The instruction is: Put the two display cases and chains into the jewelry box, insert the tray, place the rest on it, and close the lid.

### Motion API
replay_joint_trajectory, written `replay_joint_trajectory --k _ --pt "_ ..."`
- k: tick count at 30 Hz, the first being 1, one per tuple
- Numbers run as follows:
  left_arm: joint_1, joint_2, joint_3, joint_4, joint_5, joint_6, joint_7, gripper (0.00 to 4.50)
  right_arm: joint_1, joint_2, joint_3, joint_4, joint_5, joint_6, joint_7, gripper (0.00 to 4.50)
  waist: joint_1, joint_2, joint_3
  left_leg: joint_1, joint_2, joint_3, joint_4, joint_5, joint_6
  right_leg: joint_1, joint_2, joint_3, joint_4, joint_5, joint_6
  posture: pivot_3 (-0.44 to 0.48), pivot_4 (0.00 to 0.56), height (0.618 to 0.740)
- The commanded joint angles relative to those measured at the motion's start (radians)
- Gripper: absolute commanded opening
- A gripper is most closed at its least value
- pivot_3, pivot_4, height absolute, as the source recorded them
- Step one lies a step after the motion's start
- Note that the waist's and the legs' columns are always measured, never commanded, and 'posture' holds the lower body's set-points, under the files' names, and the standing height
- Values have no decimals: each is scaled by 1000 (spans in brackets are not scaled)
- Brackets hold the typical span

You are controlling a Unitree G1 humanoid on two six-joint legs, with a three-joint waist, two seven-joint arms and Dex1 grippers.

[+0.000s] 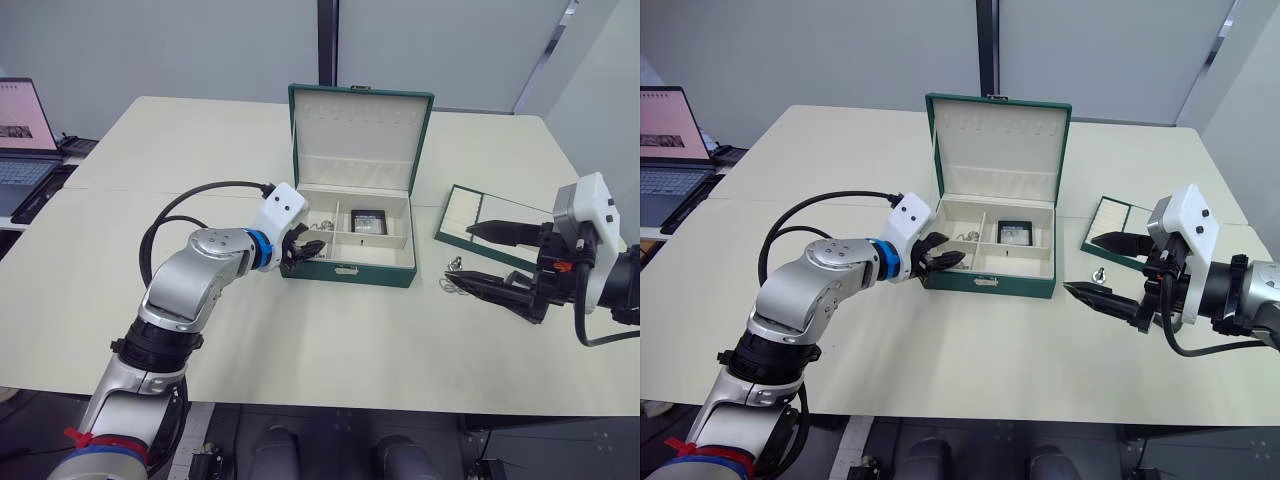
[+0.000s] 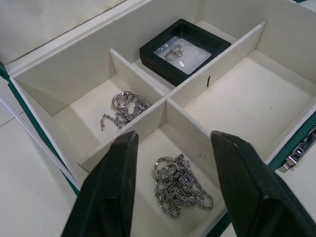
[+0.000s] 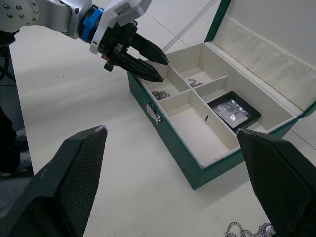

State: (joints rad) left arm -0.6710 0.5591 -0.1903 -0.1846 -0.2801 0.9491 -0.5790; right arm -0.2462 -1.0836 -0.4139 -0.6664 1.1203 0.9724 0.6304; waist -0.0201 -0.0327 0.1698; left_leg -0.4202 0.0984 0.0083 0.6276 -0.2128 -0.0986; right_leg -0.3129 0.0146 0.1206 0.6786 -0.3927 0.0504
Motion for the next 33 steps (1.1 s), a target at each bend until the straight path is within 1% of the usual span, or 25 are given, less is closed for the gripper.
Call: replay_joint_trajectory --k 1,3,5,9,12,14,16,18,21,24,26,28,31,33 --pt "-19 2 22 -24 10 -15 1 3404 -15 -18 -34 -13 2 -18 1 4500 0 0 0 0 0 0 0 0 0 0 0 0 0 0 0 0 150 740" --pt "-19 2 22 -25 17 -26 2 4025 -18 -16 -29 -12 0 -20 1 4500 0 0 0 0 0 0 0 0 0 0 0 0 0 0 0 0 150 740" --pt "-19 -7 35 -30 2 -29 -9 4447 -20 -14 -24 -12 -3 -22 1 4500 0 0 0 0 0 0 0 0 0 0 0 0 0 0 0 0 150 740" --pt "-2 -19 103 -77 -91 -44 -78 4447 -30 -12 -11 -9 -14 -29 3 4500 0 0 0 0 0 0 0 0 0 0 0 0 0 0 0 0 150 740" --pt "24 6 169 -129 -174 -30 -139 4447 -32 -9 -2 -12 -19 -31 3 4500 -2 0 0 0 0 0 0 0 0 0 0 0 0 0 0 0 150 740" --pt "94 86 247 -186 -242 -13 -216 4447 -9 9 8 -34 -17 -29 -8 4500 -8 0 0 0 0 0 0 0 0 0 0 0 0 0 0 0 150 740" --pt "168 140 325 -237 -305 -15 -265 4447 22 28 13 -58 -9 -27 -19 4500 -14 1 0 1 1 0 -1 0 0 0 1 1 0 0 0 0 150 740" --pt "286 195 433 -293 -365 -5 -304 4447 84 61 30 -95 -18 -30 -37 4500 -11 1 0 2 2 -1 -1 0 0 0 1 0 0 0 0 0 150 740" --pt "430 205 571 -358 -457 10 -308 4447 168 106 55 -136 -52 -48 -58 4500 -9 1 0 1 1 -1 -1 0 0 1 0 0 0 0 0 0 150 740" --pt "594 219 661 -419 -462 -27 -319 4447 242 136 69 -157 -88 -64 -67 4500 -5 0 0 1 1 -1 0 0 0 2 0 -1 0 0 0 0 150 740" --pt "665 224 702 -426 -464 -51 -326 4447 278 147 70 -170 -92 -71 -69 4500 -4 0 0 2 1 -2 0 -1 2 2 0 -2 0 0 0 0 150 740" --pt "766 231 741 -426 -422 -124 -363 4447 330 152 75 -188 -114 -82 -61 4500 -6 1 0 2 1 -3 0 -2 3 2 0 -2 1 0 0 0 150 740" --pt "899 216 818 -413 -398 -220 -409 4447 414 162 68 -208 -144 -103 -50 4500 -7 0 0 2 1 -3 0 -2 3 1 0 -1 0 0 0 0 150 740" --pt "968 212 846 -397 -381 -280 -444 4447 461 169 67 -216 -164 -120 -39 4500 -8 1 0 2 1 -3 -1 -2 3 1 0 -1 0 0 0 0 150 740"
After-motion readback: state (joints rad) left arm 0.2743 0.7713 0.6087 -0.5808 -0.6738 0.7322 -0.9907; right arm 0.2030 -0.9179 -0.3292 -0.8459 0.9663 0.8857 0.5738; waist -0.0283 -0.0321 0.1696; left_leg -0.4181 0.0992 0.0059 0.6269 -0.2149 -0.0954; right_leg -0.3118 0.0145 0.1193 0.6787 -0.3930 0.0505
